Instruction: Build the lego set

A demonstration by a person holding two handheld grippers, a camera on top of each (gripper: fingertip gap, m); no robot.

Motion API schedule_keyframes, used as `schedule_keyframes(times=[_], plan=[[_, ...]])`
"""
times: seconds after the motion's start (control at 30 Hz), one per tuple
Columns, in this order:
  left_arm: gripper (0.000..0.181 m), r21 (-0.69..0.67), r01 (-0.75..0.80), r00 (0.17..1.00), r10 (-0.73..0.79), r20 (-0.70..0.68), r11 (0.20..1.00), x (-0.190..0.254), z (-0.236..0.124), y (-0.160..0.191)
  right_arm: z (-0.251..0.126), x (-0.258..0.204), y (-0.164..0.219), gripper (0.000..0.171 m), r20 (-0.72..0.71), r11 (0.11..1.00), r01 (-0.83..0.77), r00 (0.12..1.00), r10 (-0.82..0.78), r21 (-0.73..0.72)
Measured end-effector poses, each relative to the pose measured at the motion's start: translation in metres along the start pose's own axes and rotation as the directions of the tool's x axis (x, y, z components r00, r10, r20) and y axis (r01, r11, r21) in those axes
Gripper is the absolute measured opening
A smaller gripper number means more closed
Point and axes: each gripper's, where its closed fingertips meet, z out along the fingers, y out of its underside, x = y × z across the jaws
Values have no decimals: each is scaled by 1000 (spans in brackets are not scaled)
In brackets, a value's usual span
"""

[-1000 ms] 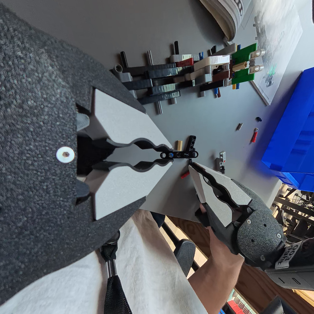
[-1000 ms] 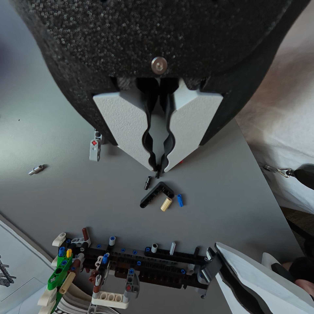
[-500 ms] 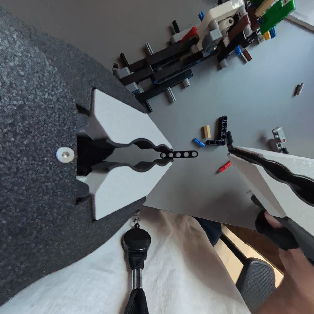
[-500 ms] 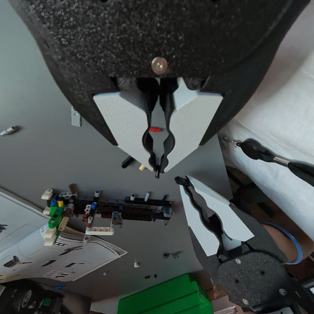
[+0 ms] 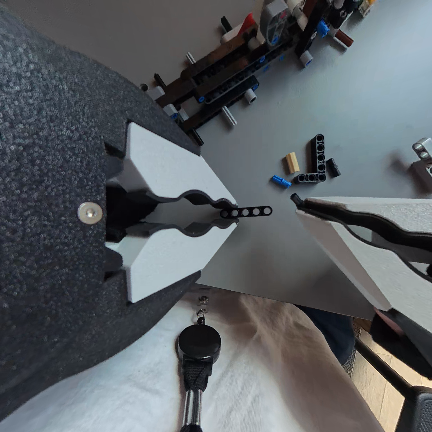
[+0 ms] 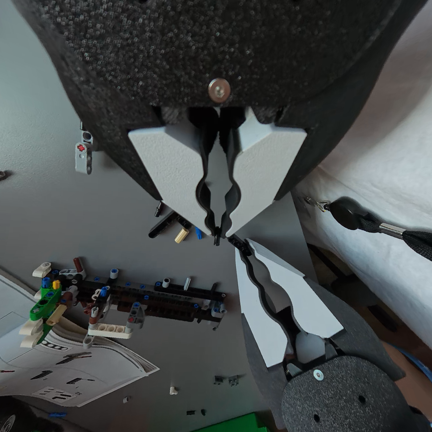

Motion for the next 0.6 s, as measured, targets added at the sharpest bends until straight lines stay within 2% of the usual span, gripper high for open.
schedule_keyframes(times=[0.03, 0.17, 0.27, 0.4, 0.47, 0.6], plan=[[7, -10, -7, 1000, 7, 5, 1000, 0, 1, 1, 0, 0, 2, 3, -2, 1000, 0, 1000, 0, -12], [6, -7, -4, 1000, 4, 3, 1000, 1, 2, -2, 1, -2, 4, 3, 6, 1000, -6, 1000, 7, -29], [13, 10, 21, 1000, -21, 1, 1000, 0, 2, -4, 1, -2, 4, 3, 2, 999, 6, 1000, -6, -34], [18, 102, 84, 996, -82, -24, 991, -4, -8, -14, 0, -2, 1, 3, -21, 998, 57, 998, -57, -10], [18, 208, 157, 986, -141, -87, 966, -6, -20, -27, -1, -5, -5, 3, -28, 995, 94, 995, -94, 25], [17, 371, 377, 908, -260, -328, 849, -9, -42, -54, -7, -8, -25, 3, -86, 970, 199, 978, -188, 143]])
